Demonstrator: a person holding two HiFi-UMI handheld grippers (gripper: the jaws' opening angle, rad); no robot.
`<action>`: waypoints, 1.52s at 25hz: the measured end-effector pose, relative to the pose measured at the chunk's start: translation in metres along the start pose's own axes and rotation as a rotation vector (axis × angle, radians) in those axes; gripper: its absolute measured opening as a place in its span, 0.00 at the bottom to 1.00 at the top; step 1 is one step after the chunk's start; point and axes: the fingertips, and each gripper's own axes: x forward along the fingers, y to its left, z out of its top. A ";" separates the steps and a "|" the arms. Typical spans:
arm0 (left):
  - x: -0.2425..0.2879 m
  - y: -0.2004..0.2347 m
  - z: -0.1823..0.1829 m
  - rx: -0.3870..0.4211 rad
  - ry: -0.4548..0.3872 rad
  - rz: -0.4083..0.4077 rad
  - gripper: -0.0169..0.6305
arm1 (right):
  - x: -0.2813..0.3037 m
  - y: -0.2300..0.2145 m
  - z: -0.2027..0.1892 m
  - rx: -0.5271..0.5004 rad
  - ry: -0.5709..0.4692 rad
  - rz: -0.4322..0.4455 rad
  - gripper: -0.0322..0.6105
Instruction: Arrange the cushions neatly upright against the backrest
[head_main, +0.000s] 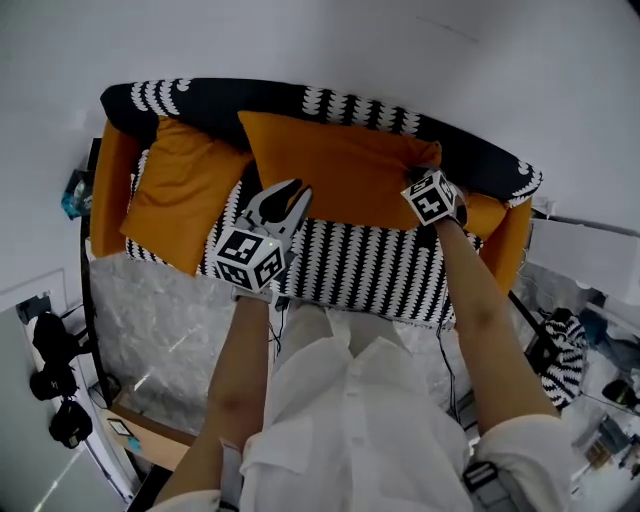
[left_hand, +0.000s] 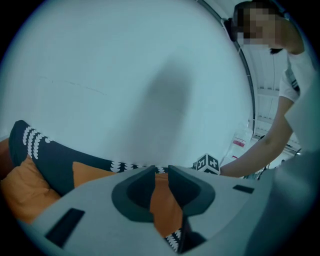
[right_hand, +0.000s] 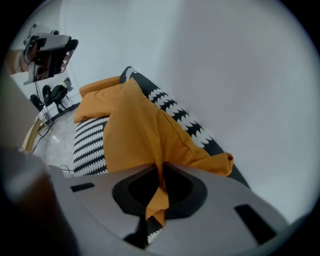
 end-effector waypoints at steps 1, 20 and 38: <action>0.002 -0.001 -0.001 0.000 0.003 -0.003 0.17 | 0.001 -0.002 -0.010 0.035 0.023 -0.003 0.09; -0.008 0.002 0.008 -0.003 -0.024 0.010 0.17 | -0.019 -0.027 -0.018 0.071 0.028 -0.053 0.23; -0.082 0.013 0.027 0.012 -0.090 -0.008 0.17 | -0.130 0.099 0.096 0.608 -0.570 0.220 0.10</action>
